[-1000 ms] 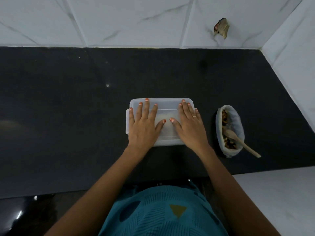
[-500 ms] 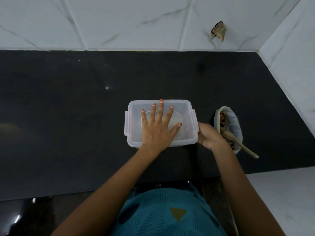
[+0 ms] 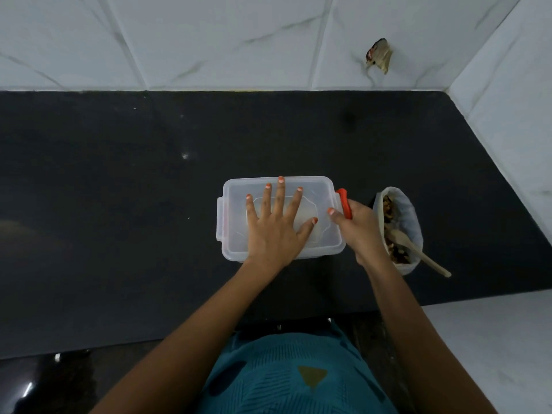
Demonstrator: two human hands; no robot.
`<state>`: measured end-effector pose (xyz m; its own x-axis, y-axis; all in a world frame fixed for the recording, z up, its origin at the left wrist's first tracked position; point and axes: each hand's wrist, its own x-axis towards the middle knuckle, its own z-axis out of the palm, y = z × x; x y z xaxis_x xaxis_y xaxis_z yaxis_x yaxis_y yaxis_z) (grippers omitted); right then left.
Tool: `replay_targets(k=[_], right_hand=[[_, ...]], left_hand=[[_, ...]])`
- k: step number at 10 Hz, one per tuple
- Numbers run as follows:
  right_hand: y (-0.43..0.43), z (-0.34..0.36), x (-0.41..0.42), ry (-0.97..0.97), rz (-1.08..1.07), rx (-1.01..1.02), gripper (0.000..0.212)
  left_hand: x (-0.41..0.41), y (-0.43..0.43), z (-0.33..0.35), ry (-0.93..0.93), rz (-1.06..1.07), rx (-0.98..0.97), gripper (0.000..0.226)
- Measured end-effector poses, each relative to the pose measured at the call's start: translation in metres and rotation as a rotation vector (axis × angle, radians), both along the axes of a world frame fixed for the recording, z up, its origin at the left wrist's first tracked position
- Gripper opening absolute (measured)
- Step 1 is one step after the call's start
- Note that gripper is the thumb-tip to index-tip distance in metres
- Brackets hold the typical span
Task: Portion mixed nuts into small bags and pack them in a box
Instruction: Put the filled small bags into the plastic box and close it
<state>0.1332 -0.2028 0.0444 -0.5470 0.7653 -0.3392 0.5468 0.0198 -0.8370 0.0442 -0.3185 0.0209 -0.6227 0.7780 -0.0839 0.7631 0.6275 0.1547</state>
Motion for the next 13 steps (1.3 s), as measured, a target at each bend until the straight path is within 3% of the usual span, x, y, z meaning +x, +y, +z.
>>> replay_targets(k=[1, 3, 4, 5, 6, 7, 8, 9, 11, 13], right_hand=[[-0.008, -0.001, -0.004, -0.098, 0.056, 0.190, 0.025], [-0.012, 0.008, -0.008, -0.198, 0.097, 0.282, 0.040], [-0.025, 0.014, -0.018, -0.192, 0.125, 0.587, 0.058], [-0.041, 0.014, -0.038, -0.188, 0.310, 0.743, 0.056], [-0.059, 0.003, -0.058, -0.339, 0.531, 0.783, 0.064], [-0.066, -0.008, -0.067, -0.431, 0.628, 0.808, 0.069], [-0.066, -0.012, -0.067, -0.467, 0.638, 0.822, 0.070], [-0.066, -0.012, -0.067, -0.461, 0.647, 0.827, 0.070], [-0.065, -0.014, -0.067, -0.455, 0.637, 0.831, 0.070], [-0.066, -0.016, -0.068, -0.480, 0.629, 0.840, 0.071]], left_hand=[[0.000, 0.001, 0.001, -0.007, 0.002, 0.002, 0.067], [0.000, 0.000, 0.006, -0.040, -0.015, -0.019, 0.066], [-0.011, -0.004, 0.015, -0.305, 0.002, 0.162, 0.056], [-0.022, -0.026, 0.025, -0.523, 0.156, 0.635, 0.034], [-0.032, -0.054, 0.025, -0.328, 0.350, 0.814, 0.026], [-0.041, -0.070, 0.019, -0.696, 0.639, 0.854, 0.029], [-0.048, -0.077, 0.011, -1.226, 0.857, 0.675, 0.051], [-0.055, -0.083, 0.012, -1.356, 0.882, 0.638, 0.042], [-0.066, -0.088, 0.023, -1.298, 0.893, 0.714, 0.015], [-0.055, -0.075, 0.035, -0.988, 0.741, 0.622, 0.020]])
